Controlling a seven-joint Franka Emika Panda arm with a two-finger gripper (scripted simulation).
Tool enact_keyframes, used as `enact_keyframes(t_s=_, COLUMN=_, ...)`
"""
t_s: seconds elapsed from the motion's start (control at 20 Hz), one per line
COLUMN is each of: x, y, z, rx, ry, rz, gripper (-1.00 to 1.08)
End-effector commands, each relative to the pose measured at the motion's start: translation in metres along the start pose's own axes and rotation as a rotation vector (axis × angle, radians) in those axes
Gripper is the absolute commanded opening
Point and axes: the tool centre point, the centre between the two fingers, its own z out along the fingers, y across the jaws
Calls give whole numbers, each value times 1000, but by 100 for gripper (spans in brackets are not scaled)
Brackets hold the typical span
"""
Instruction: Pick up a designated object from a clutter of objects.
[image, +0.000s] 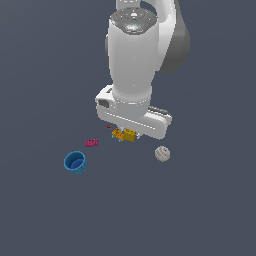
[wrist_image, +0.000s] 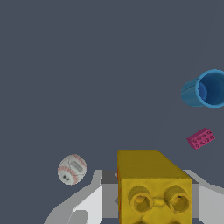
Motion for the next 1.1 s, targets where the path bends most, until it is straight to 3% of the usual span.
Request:
enact_keyframes(t_s=0.0, x=2, y=7, z=-29, rx=0, ry=-1, rz=0, gripper=-100)
enact_keyframes(t_s=0.5, x=11, y=26, z=-117, rx=-1, ry=0, rz=0, gripper=-100)
enact_keyframes(t_s=1.05, x=17, y=32, z=-150, rx=-1, ry=0, rz=0, gripper=-100)
